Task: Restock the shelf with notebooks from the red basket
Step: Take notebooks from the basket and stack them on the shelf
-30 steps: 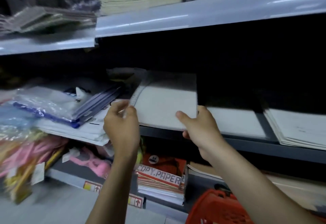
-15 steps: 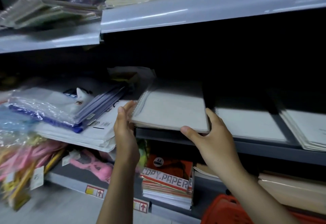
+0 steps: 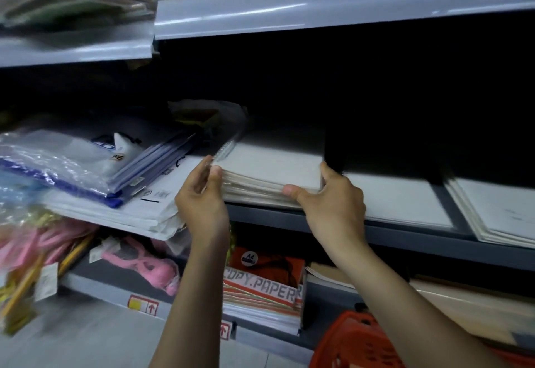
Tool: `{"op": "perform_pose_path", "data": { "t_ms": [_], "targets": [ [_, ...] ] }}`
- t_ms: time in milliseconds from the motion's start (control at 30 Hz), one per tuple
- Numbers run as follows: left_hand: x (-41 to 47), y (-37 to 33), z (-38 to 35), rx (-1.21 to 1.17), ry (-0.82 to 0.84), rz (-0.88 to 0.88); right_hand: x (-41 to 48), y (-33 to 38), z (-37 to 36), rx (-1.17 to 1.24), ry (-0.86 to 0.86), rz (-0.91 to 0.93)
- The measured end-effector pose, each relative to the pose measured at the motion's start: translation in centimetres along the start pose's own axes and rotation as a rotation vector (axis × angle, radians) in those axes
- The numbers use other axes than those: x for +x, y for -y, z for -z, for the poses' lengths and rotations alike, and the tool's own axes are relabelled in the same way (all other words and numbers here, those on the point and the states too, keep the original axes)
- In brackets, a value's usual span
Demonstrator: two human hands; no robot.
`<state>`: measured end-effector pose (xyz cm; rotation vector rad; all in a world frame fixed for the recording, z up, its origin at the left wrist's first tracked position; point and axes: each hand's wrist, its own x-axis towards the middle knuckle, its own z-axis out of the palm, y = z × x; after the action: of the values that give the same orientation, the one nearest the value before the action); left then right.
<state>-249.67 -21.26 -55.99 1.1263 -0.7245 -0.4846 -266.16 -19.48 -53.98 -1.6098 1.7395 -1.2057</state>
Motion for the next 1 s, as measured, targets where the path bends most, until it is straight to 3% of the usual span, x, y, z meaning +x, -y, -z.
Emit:
{"op": "perform_pose_path", "data": {
  "t_ms": [133,200,267,333,400,467,567,733,833,1000],
  "targets": [
    [-0.5,-0.3,-0.7,-0.009,-0.095,0.052,0.1,0.1,0.7,0.033,0.06,0.007],
    [-1.6,-0.3,-1.2,0.106,-0.164,0.043,-0.5,0.0,1.6,0.07,0.068,0.046],
    [-3.9,-0.8,-1.6,0.292,-0.198,-0.074,-1.8,-0.5,3.4,0.055,0.059,0.091],
    [-7.2,-1.6,-2.2,0.365,-0.108,-0.224,-3.5,-1.9,6.1,-0.006,0.076,0.122],
    [-10.3,-1.6,-3.1,0.35,0.116,-0.288,-5.6,-4.5,9.2,-0.07,0.139,0.108],
    [-13.3,-0.8,-4.1,0.373,0.408,-0.239,-7.8,-8.1,12.2,-0.161,0.215,0.054],
    [-18.4,1.5,-4.5,0.686,0.957,-0.068,-11.2,-14.6,15.6,-0.303,0.3,-0.064],
    [-27.7,7.6,-1.2,1.263,1.781,-0.169,-16.5,-22.6,19.5,-0.537,0.677,-0.19],
    [-32.2,10.9,2.2,1.462,2.014,-0.2,-18.0,-25.3,20.5,-0.612,0.86,-0.245],
    [-33.8,12.8,3.8,1.549,2.06,-0.442,-18.2,-27.9,18.7,-0.747,0.988,-0.212]
  ]
}}
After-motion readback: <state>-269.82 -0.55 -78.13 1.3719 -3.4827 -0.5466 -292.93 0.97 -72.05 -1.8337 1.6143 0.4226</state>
